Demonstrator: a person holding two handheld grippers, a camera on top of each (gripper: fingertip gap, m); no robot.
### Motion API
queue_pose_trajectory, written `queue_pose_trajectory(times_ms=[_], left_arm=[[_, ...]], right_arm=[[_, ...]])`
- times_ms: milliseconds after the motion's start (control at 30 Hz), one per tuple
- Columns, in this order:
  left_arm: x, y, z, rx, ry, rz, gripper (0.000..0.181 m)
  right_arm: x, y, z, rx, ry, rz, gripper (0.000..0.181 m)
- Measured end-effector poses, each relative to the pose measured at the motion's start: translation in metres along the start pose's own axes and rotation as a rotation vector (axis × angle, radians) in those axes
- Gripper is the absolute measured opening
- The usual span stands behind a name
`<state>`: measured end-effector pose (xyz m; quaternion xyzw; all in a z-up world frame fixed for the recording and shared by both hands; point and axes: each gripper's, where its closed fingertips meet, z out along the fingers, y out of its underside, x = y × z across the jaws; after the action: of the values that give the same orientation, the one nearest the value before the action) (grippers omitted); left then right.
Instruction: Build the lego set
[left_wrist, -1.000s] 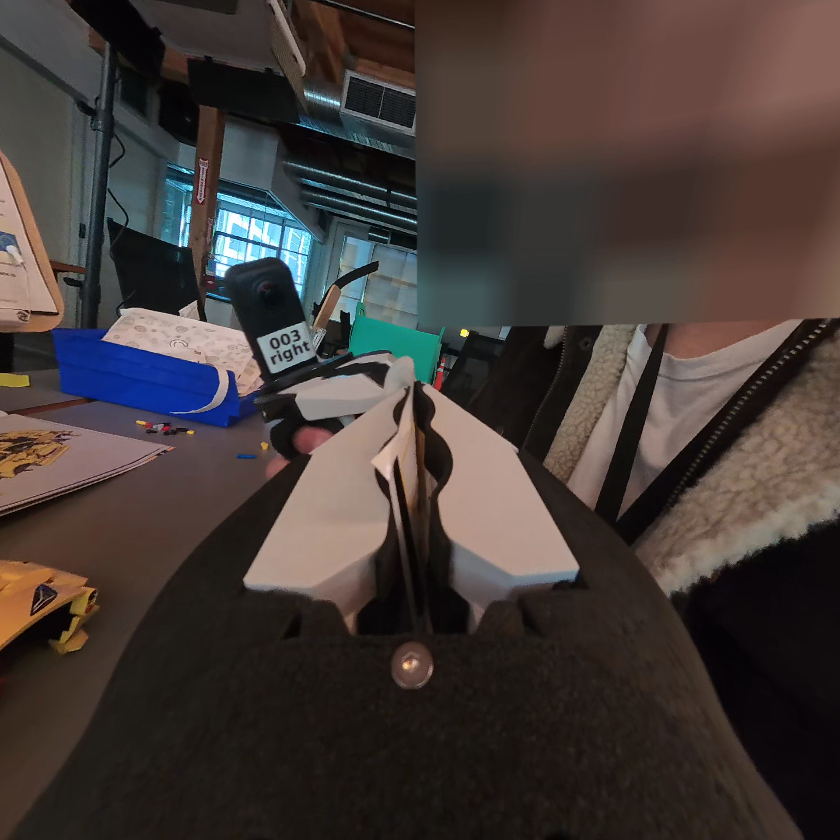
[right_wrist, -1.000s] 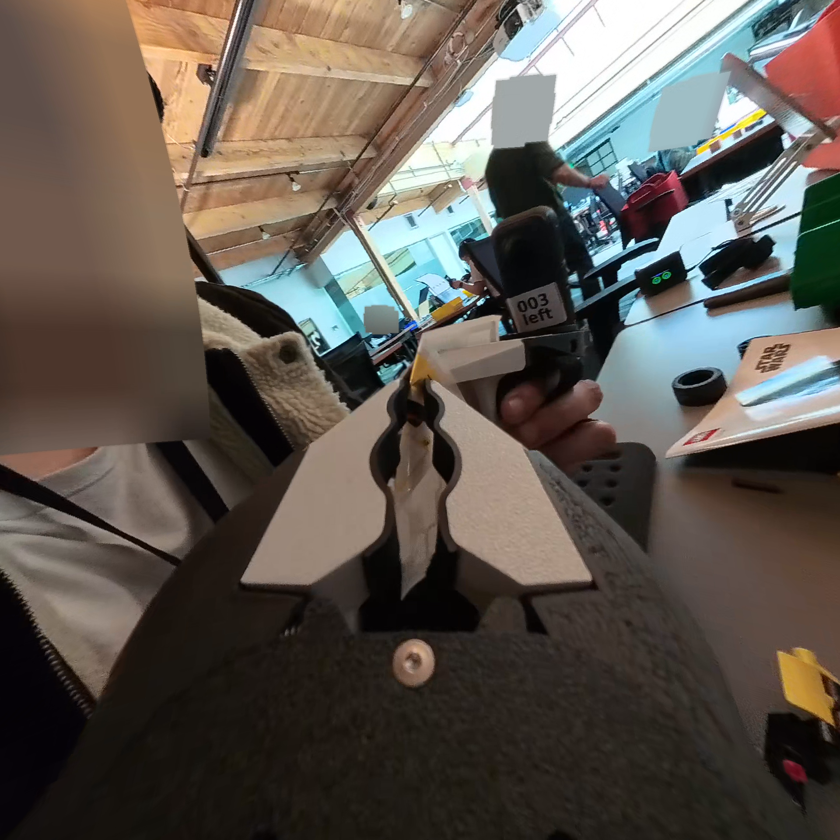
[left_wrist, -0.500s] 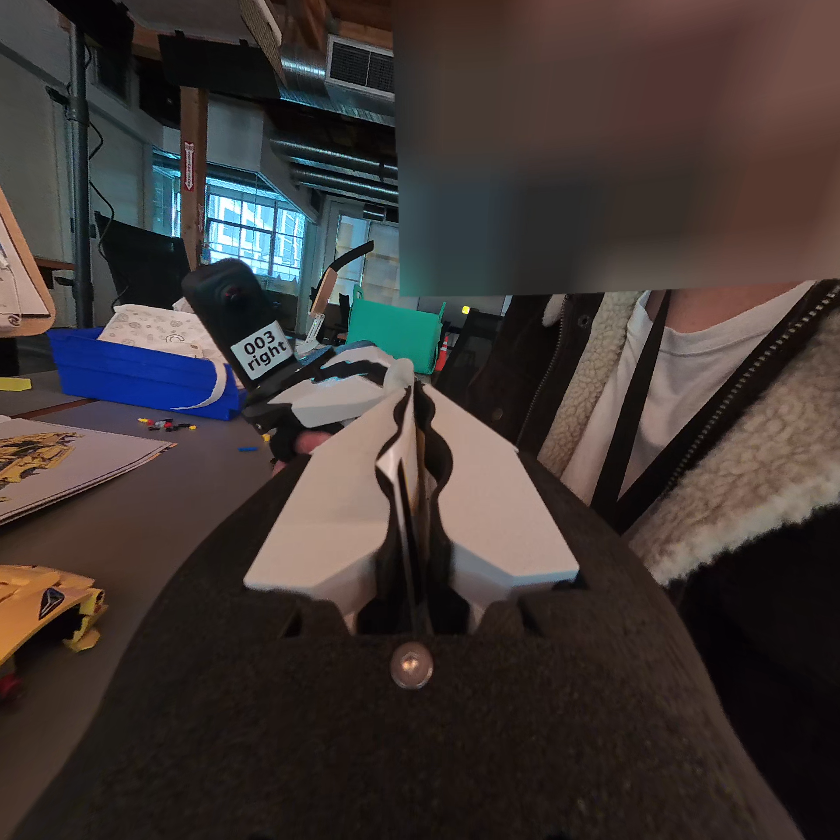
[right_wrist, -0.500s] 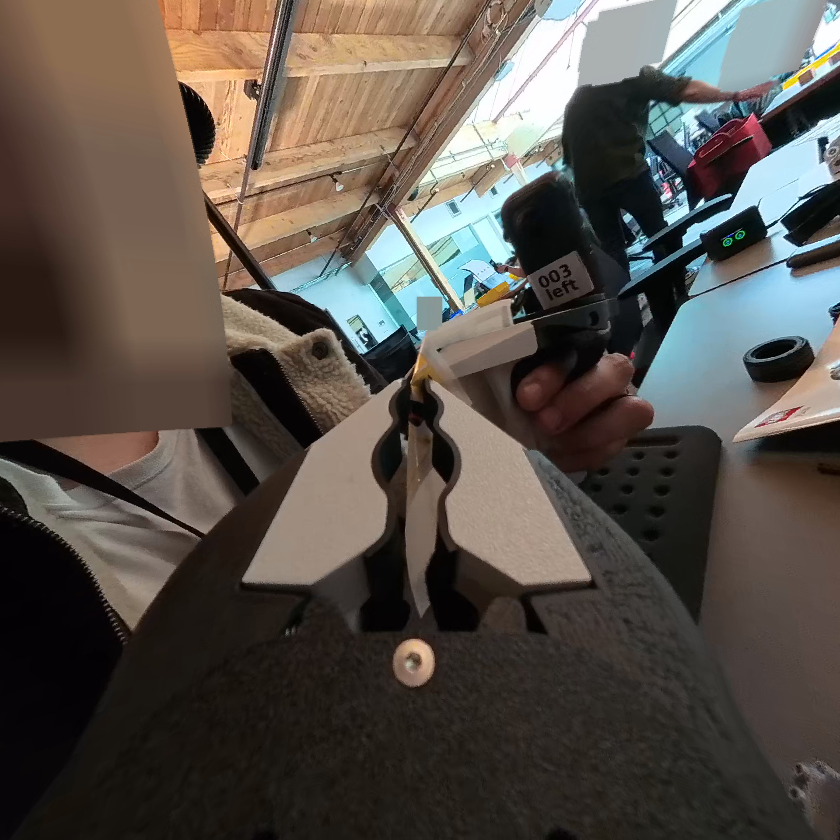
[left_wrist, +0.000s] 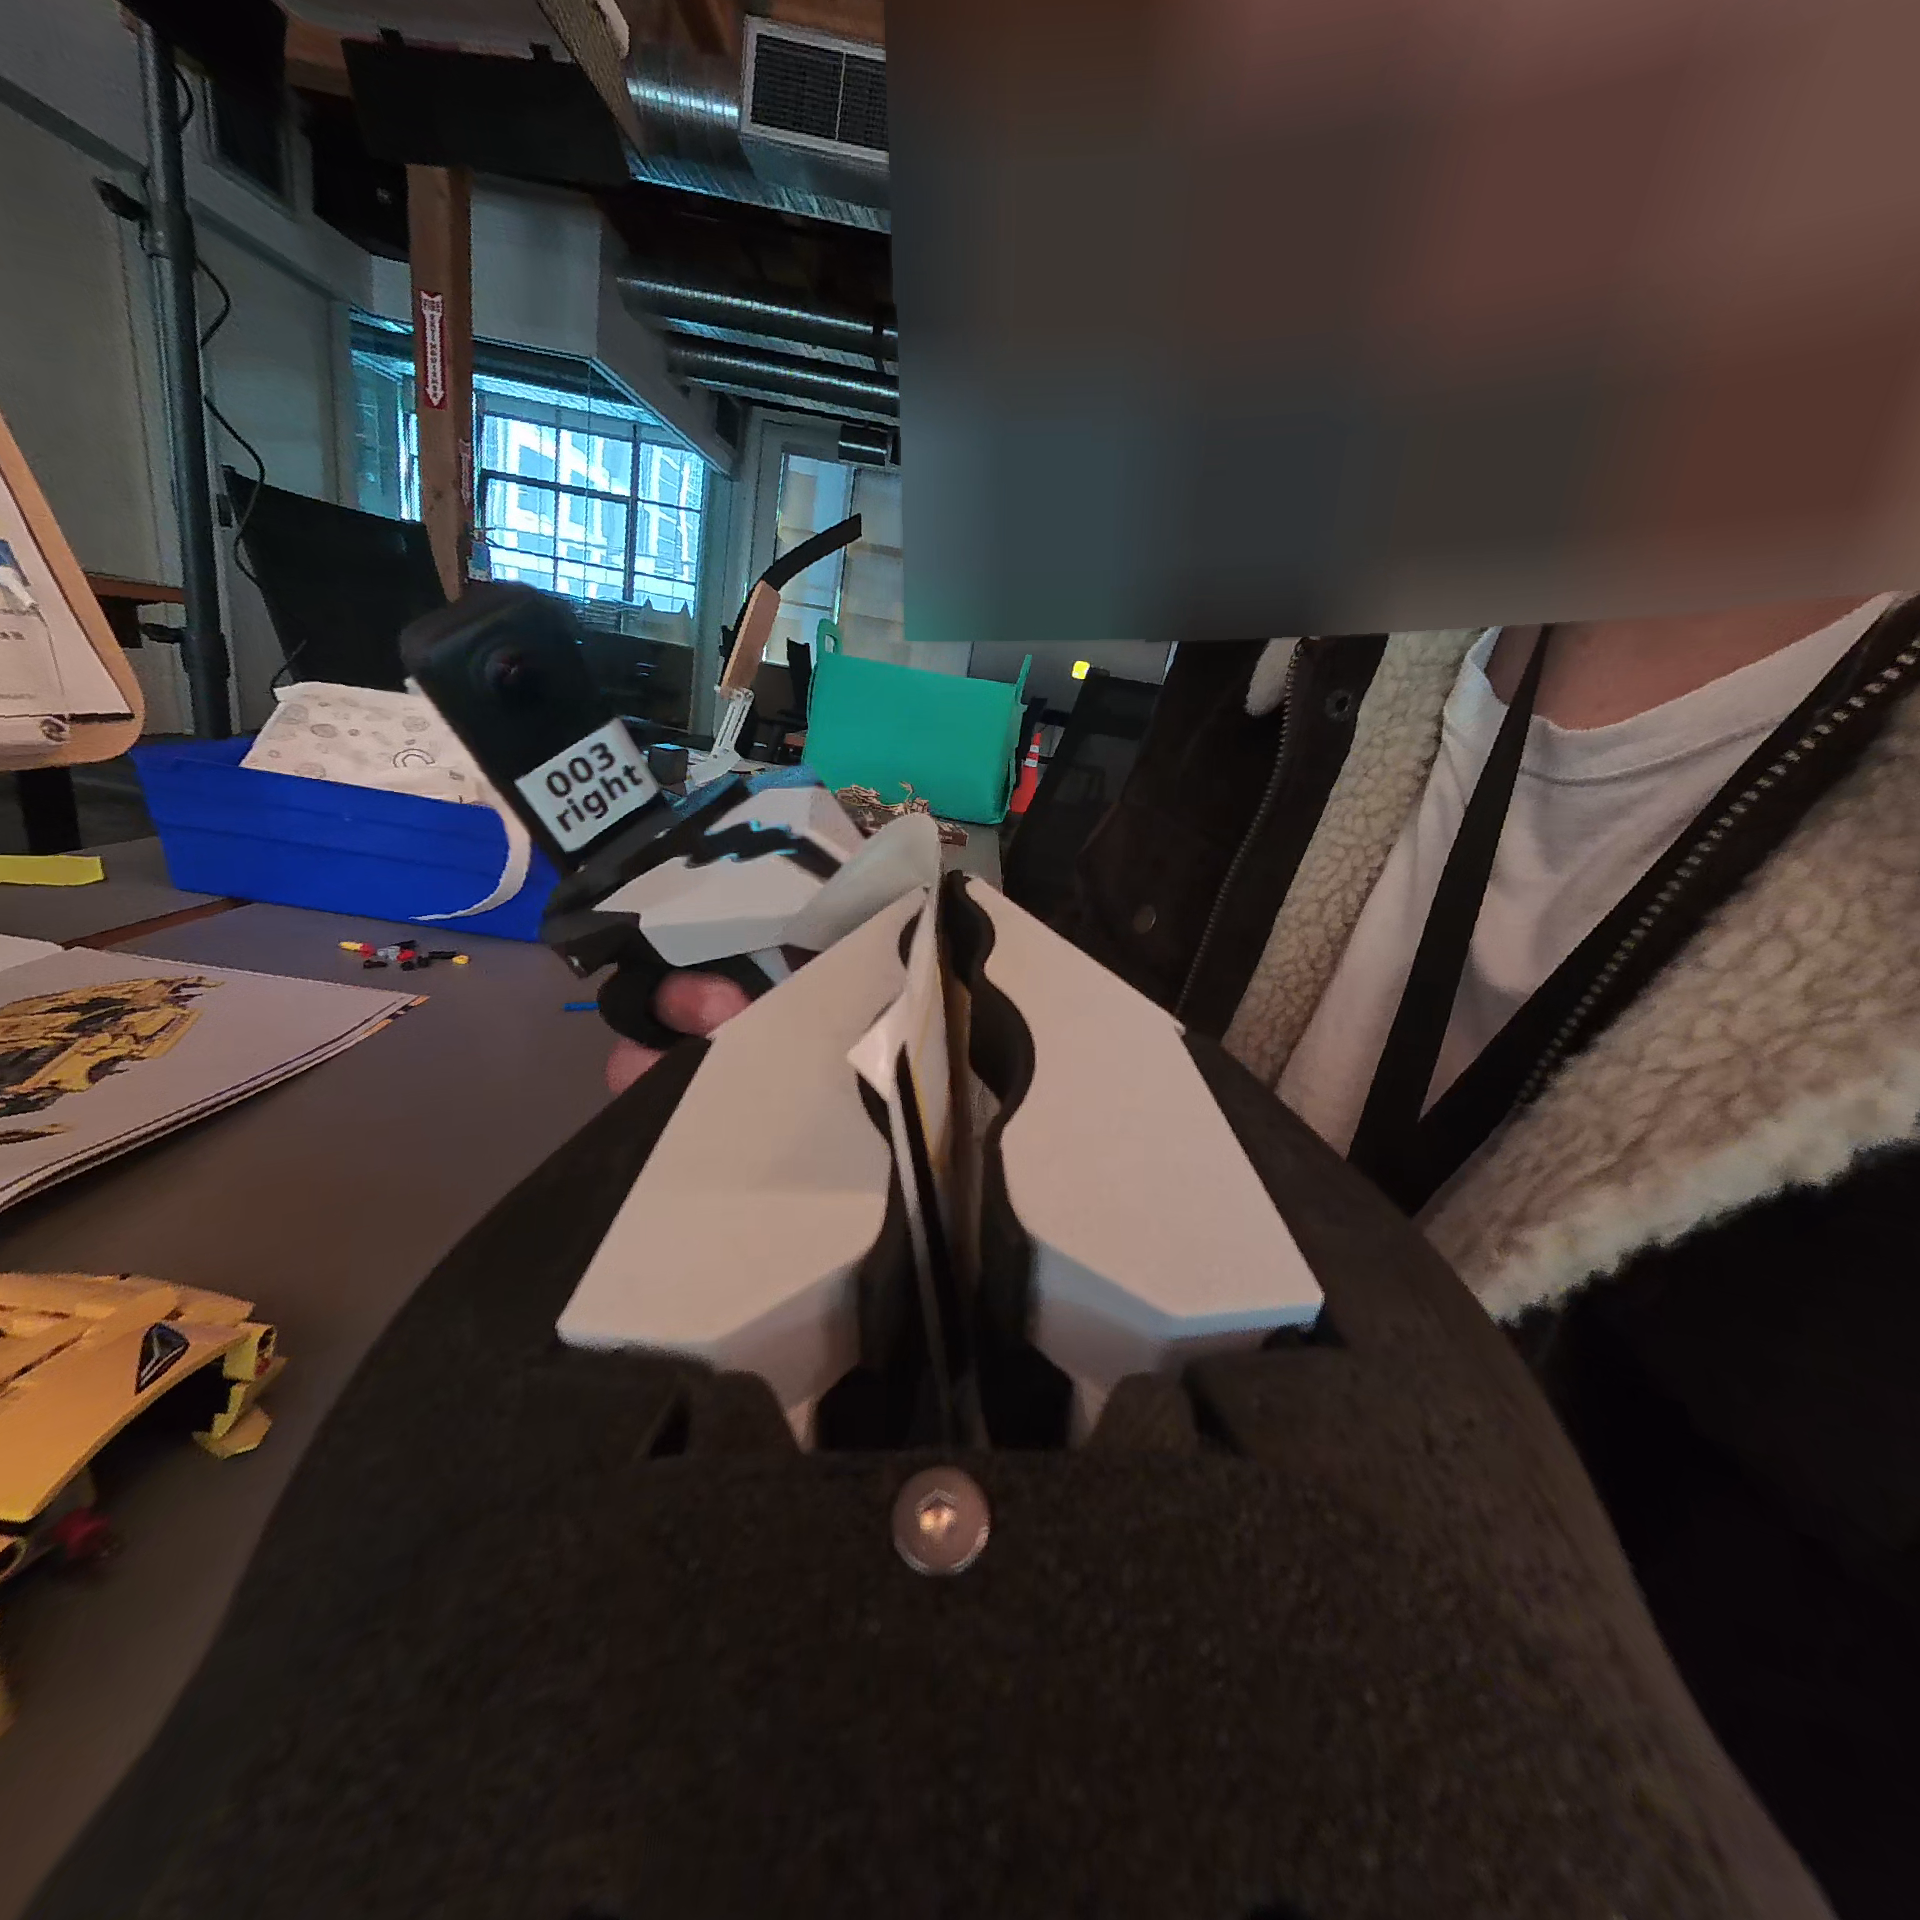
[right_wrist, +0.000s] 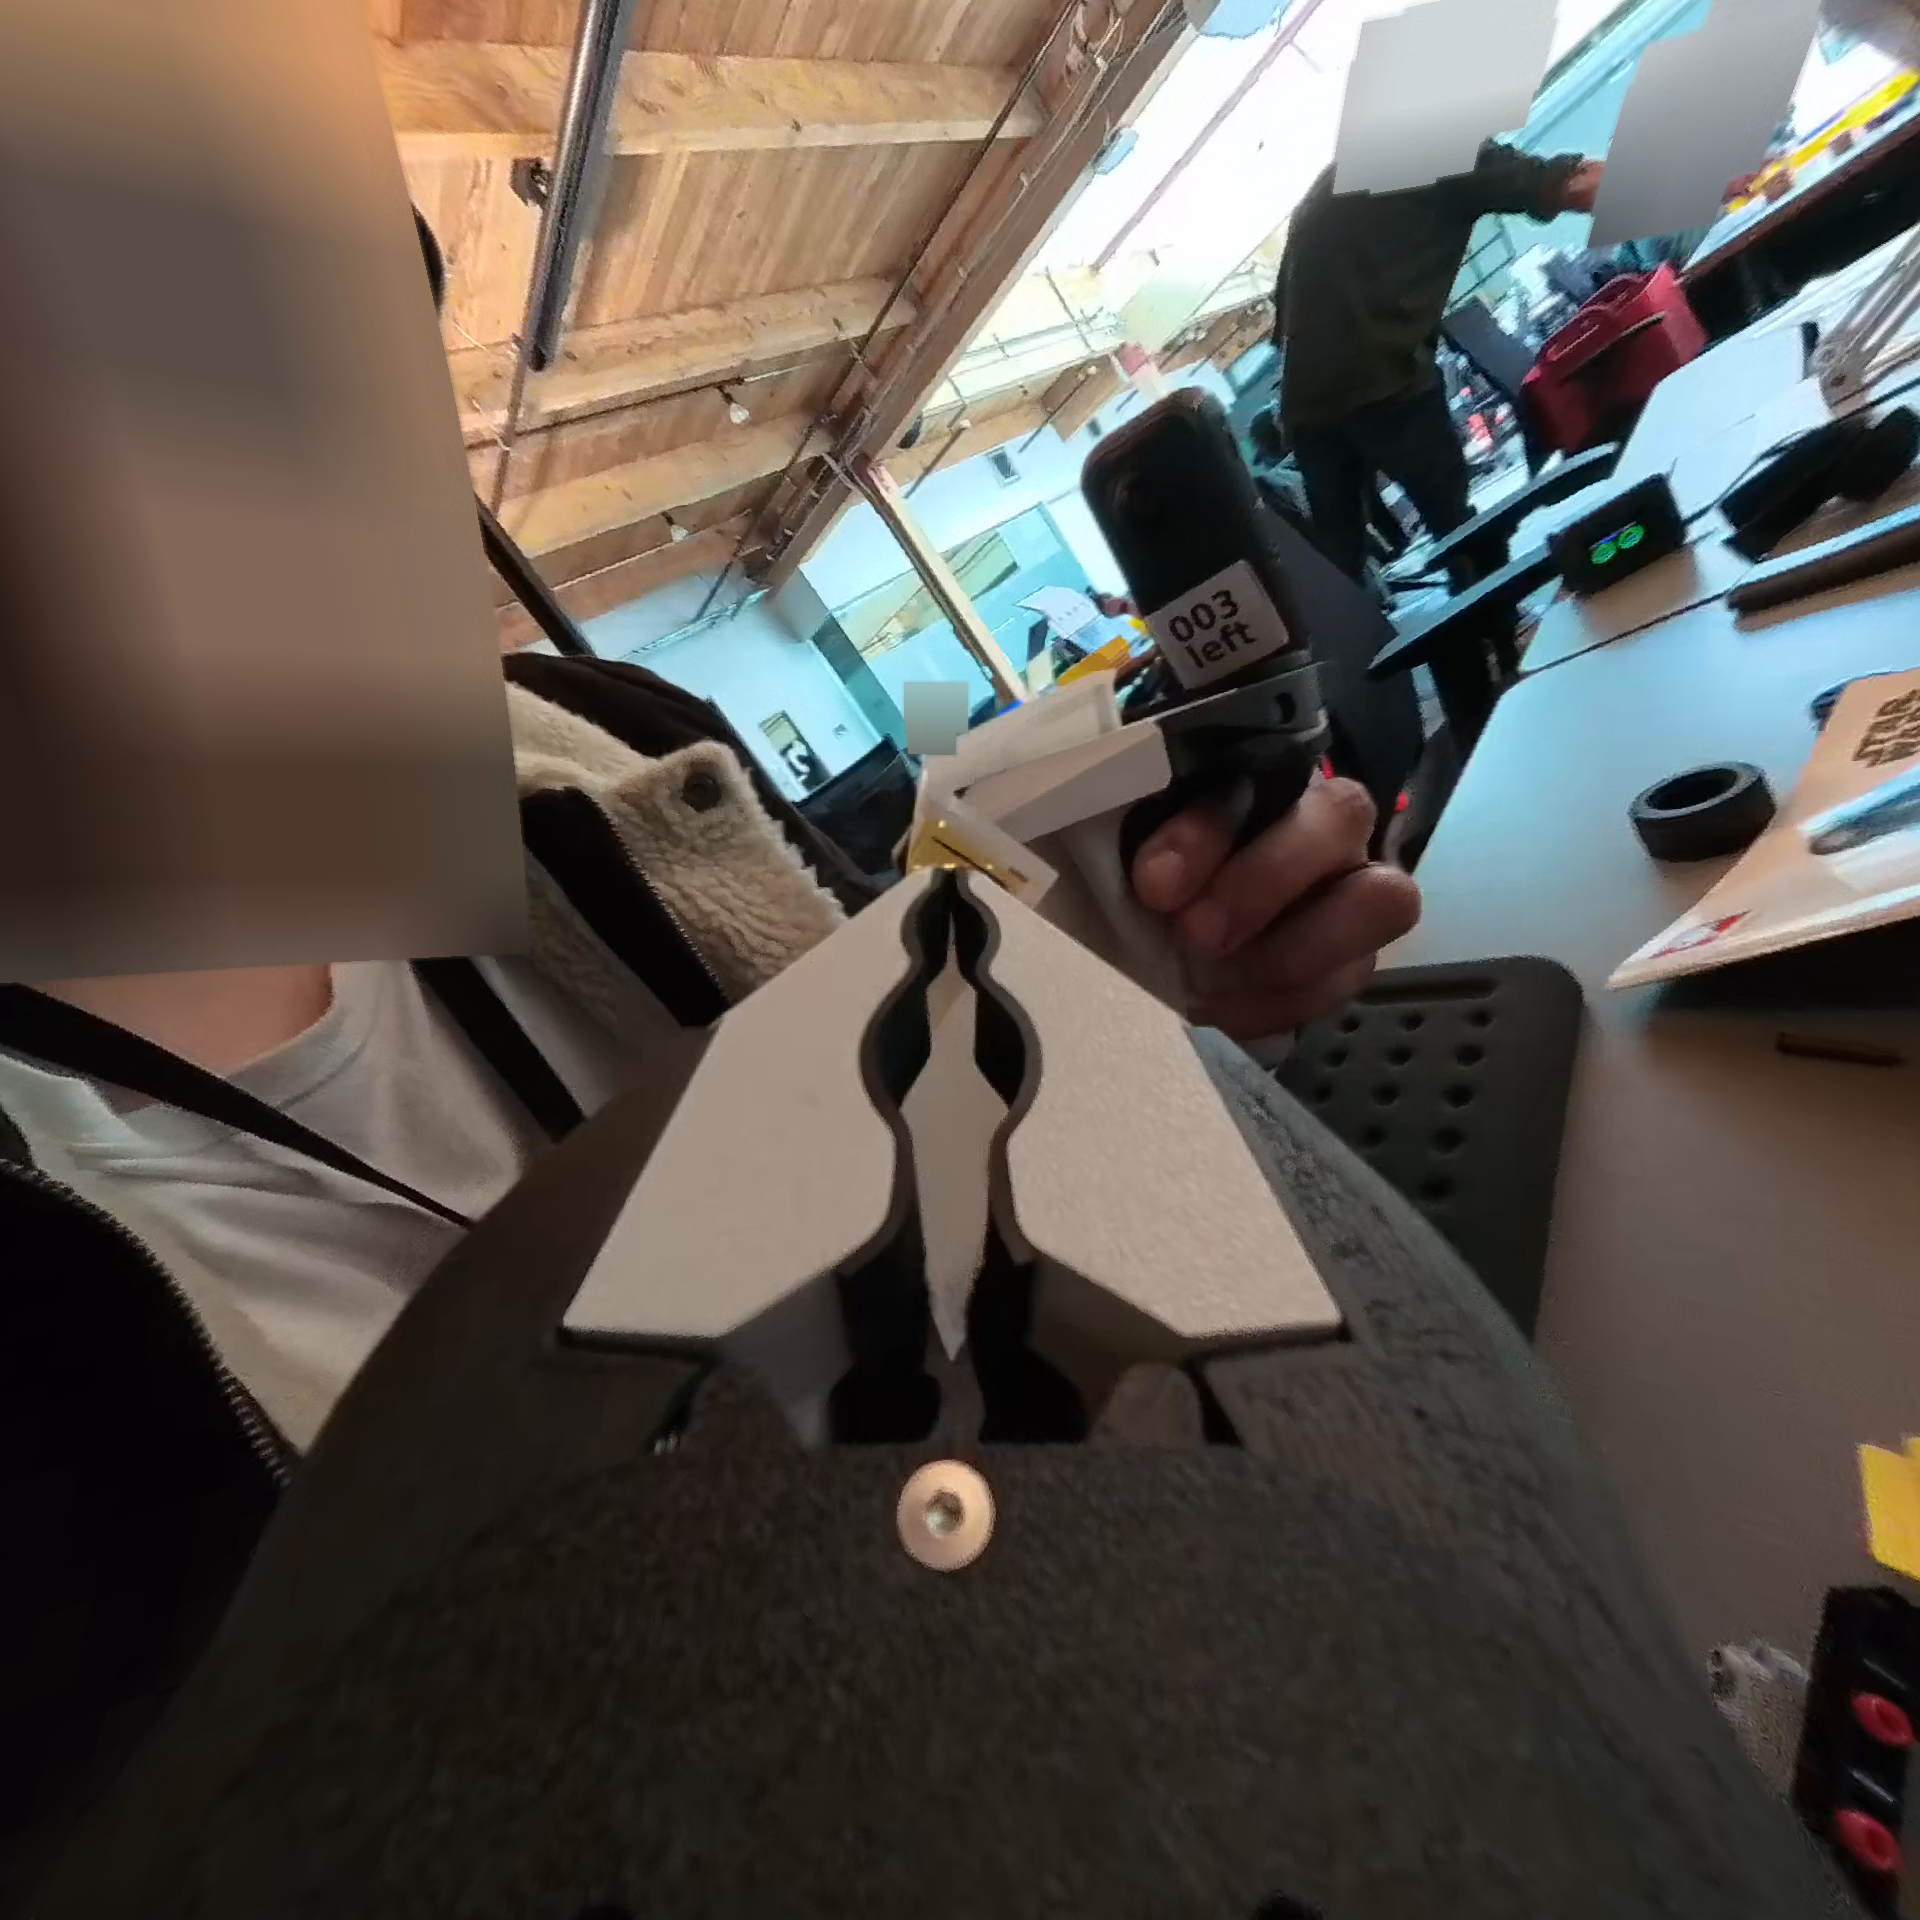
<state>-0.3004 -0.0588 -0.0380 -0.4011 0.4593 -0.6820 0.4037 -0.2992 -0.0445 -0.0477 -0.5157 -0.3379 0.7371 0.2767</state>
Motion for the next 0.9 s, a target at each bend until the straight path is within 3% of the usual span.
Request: queue_pose_trajectory(times_ms=[200, 267, 600, 733, 767, 900], left_arm=[[-0.004, -0.001, -0.003, 0.010, -0.015, -0.009, 0.000], [-0.005, 0.000, -0.003, 0.011, -0.017, -0.010, 0.000], [0.001, -0.007, -0.006, 0.063, 0.029, -0.046, 0.000], [-0.010, -0.002, -0.007, 0.037, -0.029, -0.074, 0.000], [-0.016, -0.001, -0.009, 0.034, -0.062, -0.092, 0.000], [-0.058, 0.010, -0.022, 0.005, -0.294, -0.233, 0.000]], right_arm=[[0.003, 0.000, 0.002, -0.006, 0.061, -0.091, 0.000], [0.005, 0.004, 0.004, -0.029, 0.093, -0.122, 0.008], [0.010, -0.006, -0.006, 0.031, 0.044, 0.070, 0.042], [0.000, -0.003, -0.001, 0.008, -0.055, 0.158, 0.011], [0.005, -0.001, -0.002, -0.007, -0.020, 0.140, 0.000], [0.037, -0.010, -0.017, 0.030, 0.240, 0.020, 0.000]])
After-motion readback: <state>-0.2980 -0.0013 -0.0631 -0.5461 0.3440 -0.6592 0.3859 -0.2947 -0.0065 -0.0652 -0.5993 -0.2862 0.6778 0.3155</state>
